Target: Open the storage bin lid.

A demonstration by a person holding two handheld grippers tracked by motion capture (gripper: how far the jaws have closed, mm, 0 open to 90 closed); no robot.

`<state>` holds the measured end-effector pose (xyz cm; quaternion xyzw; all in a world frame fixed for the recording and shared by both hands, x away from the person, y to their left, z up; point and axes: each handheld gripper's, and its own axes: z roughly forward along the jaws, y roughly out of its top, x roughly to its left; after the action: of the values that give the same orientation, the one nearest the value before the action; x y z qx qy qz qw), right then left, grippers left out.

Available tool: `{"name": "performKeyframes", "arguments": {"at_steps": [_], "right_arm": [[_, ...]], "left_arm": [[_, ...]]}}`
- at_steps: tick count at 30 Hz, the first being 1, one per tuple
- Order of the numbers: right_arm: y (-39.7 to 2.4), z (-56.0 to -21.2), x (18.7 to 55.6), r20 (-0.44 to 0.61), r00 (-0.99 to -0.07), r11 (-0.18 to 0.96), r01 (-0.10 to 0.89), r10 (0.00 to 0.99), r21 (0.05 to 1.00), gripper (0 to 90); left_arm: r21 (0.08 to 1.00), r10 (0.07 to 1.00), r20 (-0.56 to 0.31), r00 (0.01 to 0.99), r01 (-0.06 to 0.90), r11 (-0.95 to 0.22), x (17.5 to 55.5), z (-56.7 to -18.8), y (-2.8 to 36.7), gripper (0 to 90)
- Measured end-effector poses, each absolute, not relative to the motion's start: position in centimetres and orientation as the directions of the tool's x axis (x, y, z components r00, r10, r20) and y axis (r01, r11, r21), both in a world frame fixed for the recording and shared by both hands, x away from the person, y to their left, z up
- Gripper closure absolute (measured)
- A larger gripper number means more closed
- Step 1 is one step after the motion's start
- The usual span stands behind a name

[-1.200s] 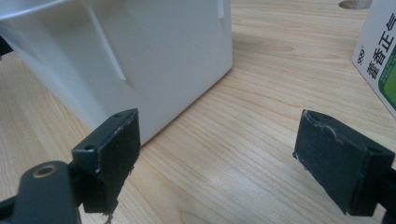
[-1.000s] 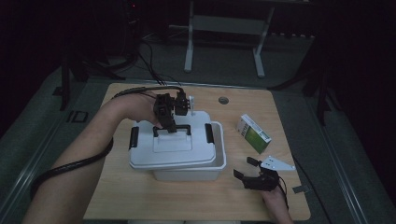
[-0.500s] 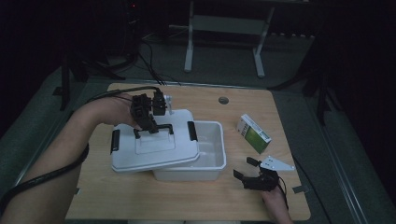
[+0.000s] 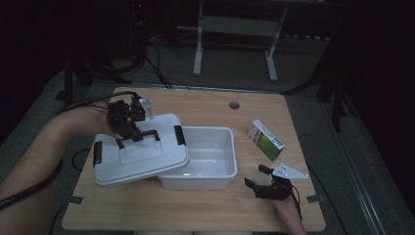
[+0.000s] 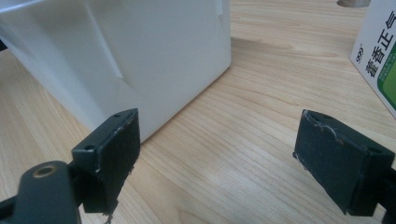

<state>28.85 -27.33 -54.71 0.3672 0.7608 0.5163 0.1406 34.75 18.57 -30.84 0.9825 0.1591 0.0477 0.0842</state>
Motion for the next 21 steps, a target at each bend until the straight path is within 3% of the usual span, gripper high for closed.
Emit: {"name": "performKeyframes", "arguments": {"at_steps": [21], "right_arm": [[-27.3,-54.7,28.9,0.171,-0.683,0.19,0.421,0.71,0.887,14.2]], "left_arm": [[0.243,0.462,0.085,0.883,0.431,-0.869,33.1,-31.6,26.8,83.4]]}}
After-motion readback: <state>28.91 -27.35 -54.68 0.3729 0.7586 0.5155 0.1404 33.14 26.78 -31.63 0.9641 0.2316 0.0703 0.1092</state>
